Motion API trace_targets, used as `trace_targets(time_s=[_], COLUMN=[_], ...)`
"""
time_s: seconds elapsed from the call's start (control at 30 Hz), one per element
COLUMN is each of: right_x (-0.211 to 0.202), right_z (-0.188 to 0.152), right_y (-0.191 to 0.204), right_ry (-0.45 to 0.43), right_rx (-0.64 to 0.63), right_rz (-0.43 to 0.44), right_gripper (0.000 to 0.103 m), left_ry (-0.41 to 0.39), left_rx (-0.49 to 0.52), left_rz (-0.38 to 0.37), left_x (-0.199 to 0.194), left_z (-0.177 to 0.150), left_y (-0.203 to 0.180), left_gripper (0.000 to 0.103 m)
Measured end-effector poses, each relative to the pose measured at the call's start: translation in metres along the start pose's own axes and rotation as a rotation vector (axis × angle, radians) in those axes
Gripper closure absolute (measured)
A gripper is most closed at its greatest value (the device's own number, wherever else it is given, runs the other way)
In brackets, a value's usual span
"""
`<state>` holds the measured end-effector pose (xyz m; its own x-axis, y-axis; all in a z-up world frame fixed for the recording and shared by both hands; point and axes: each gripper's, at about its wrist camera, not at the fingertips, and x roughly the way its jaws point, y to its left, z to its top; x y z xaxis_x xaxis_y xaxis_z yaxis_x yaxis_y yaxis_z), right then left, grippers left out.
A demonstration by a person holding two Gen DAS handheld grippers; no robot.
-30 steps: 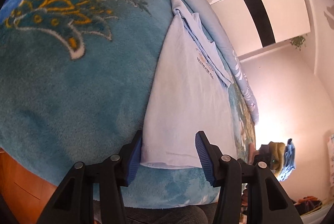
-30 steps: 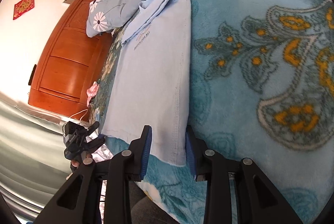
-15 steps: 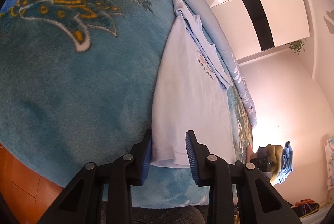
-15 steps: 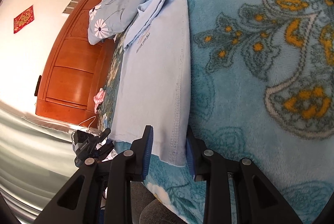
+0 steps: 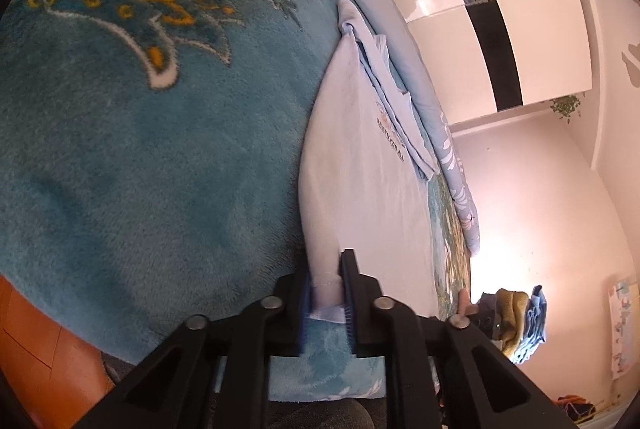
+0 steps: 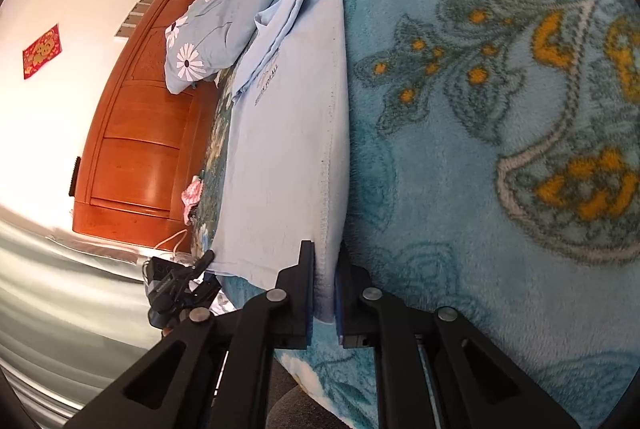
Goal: Fold clothes
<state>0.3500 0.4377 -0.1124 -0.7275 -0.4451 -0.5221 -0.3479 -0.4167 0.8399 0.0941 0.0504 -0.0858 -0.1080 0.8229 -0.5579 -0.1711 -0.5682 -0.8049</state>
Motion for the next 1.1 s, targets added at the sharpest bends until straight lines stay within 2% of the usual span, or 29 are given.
trace_targets(time_s=[0.07,0.17,0.3,0.43,0.53,0.67,0.8,0.93,1.1], right_x=[-0.003,-0.009,-0.016,-0.020,-0.018,-0.011,0.017,0.054,0.092], right_z=[0.001,0.007,0.028,0.066,0.105,0.169,0.244,0.310,0.367], right_y=[0.002,0.009,0.026,0.048,0.066,0.090,0.103,0.090,0.059], right_ry=[0.001,-0.009,-0.044,-0.103,-0.141,-0.192,-0.221,-0.224,-0.203], right_rx=[-0.008,-0.027,-0.056,-0.084,-0.115,-0.153,-0.145,-0.099,-0.004], right_rz=[0.010,0.044,0.098,0.158,0.156,0.133,0.039,-0.061,-0.145], right_gripper=[0.097,0.098,0.098,0.098,0.098,0.098,0.098,0.098,0.098], left_ry=[-0.034,-0.059,-0.096,-0.134,-0.158,-0.203,-0.192,-0.148,-0.095], left_rx=[-0.004,0.013,0.083,0.171,0.216,0.255,0.269,0.217,0.137], left_rz=[0.023,-0.025,-0.064,-0.052,-0.026,0.059,0.153,0.222,0.303], left_x=[-0.006,-0.015,-0.018,-0.009,0.008,0.046,0.109,0.172,0.224], left_z=[0.002,0.008,0.031,0.079,0.126,0.189,0.248,0.294,0.320], left_y=[0.001,-0.009,-0.045,-0.090,-0.123,-0.158,-0.173,-0.160,-0.132], left_gripper=[0.099,0.099,0.099,0.099,0.099,0.099,0.099,0.099,0.099])
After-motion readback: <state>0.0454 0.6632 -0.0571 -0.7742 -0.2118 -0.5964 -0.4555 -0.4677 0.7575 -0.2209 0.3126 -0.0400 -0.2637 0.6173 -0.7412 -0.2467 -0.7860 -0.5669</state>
